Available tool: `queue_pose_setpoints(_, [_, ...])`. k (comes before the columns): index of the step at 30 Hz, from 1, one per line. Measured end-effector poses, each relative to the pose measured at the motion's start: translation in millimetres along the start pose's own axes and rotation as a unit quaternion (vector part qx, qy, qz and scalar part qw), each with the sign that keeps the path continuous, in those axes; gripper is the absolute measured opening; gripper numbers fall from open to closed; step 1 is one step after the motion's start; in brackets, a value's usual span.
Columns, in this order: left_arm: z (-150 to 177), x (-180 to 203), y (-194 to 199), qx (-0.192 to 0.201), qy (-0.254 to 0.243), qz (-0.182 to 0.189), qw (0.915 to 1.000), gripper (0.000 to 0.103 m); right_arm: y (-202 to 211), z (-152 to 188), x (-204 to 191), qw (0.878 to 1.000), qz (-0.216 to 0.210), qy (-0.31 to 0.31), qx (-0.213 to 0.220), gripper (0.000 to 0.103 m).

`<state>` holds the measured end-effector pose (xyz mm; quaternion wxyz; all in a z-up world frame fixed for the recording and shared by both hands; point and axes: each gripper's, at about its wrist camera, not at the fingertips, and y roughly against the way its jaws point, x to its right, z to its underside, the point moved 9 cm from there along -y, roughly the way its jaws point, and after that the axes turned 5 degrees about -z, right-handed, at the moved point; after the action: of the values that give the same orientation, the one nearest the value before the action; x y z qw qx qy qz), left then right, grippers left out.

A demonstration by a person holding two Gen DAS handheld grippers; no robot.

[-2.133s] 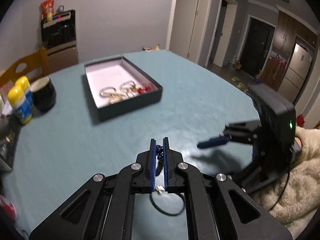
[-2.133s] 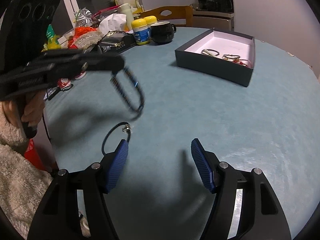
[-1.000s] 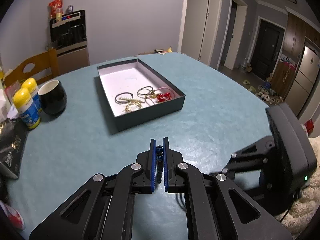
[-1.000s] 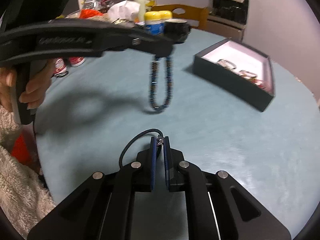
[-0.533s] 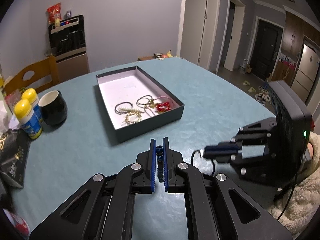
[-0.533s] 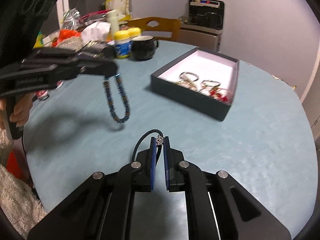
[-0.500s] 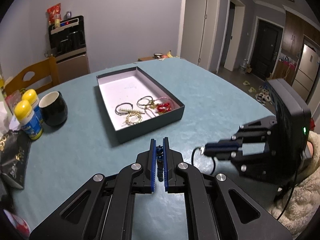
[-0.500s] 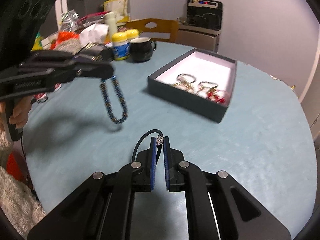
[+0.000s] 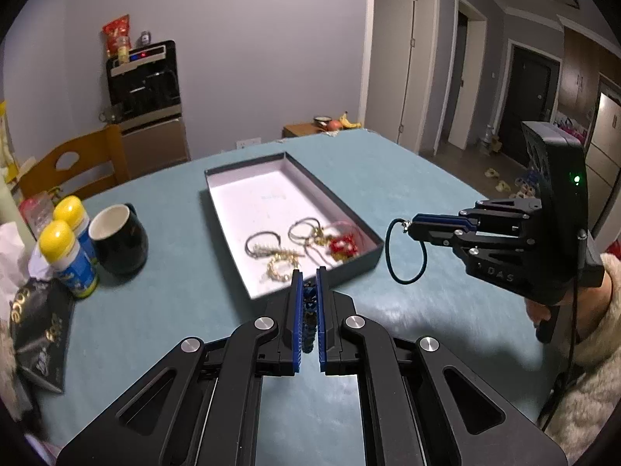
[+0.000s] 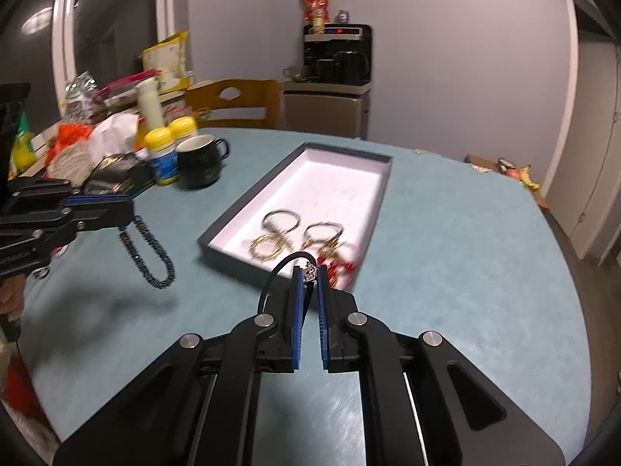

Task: Organize jewelry
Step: 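Carry the beaded bracelet and black hair tie over the black box with both tools, then open both tools to drop the bracelet and hair tie into the box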

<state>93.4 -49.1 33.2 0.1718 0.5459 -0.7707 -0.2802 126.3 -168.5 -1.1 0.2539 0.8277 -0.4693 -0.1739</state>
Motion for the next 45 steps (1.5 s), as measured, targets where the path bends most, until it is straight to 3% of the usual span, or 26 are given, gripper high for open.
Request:
queue_pose_setpoints(7, [-46.3,-10.2,-11.1,0.020,-0.006,-0.015,0.9997,0.006,-16.2,-25.3,21.3,0.999,0.027,-0.024,0.013,0.007])
queue_pose_setpoints(13, [-89.3,-26.3,-32.0,0.027,-0.008,-0.042,0.9987,0.006,-21.4,-69.9,50.0,0.997,0.042,-0.063,0.033,0.007])
queue_pose_setpoints(18, [-115.2,-43.2,-65.7,0.022,0.001,-0.086,0.9960,0.006,-34.2,-97.4,75.7,0.992,0.054,-0.106,0.036,0.007])
queue_pose_setpoints(23, [-111.2,-50.9,-116.5,-0.012,0.009,-0.093,0.9956,0.006,-63.8,-98.0,74.5,0.992,0.057,-0.107,0.020,0.007])
queue_pose_setpoints(30, [-90.6,-66.2,-184.9,-0.068,0.059,-0.074,0.9932,0.007,-128.1,-78.2,73.9,0.990,0.040,-0.132,-0.020,0.007])
queue_pose_setpoints(36, [-69.5,-76.5,-203.5,-0.090,0.056,-0.096,0.9898,0.007,-160.0,-61.2,77.0,0.989,0.066,-0.117,-0.058,0.007])
queue_pose_setpoints(41, [-61.1,-77.4,-211.7,-0.107,0.049,-0.099,0.9881,0.007,-168.4,-49.6,78.5,0.988,0.058,-0.127,-0.071,0.007])
queue_pose_setpoints(43, [-60.0,-78.7,-212.9,-0.111,0.048,-0.105,0.9870,0.015,-167.0,-49.3,79.9,0.988,0.061,-0.125,-0.071,0.008])
queue_pose_setpoints(45, [-61.0,-80.4,-211.6,-0.106,0.050,-0.111,0.9868,0.036,-162.8,-49.2,82.4,0.988,0.061,-0.126,-0.068,0.010])
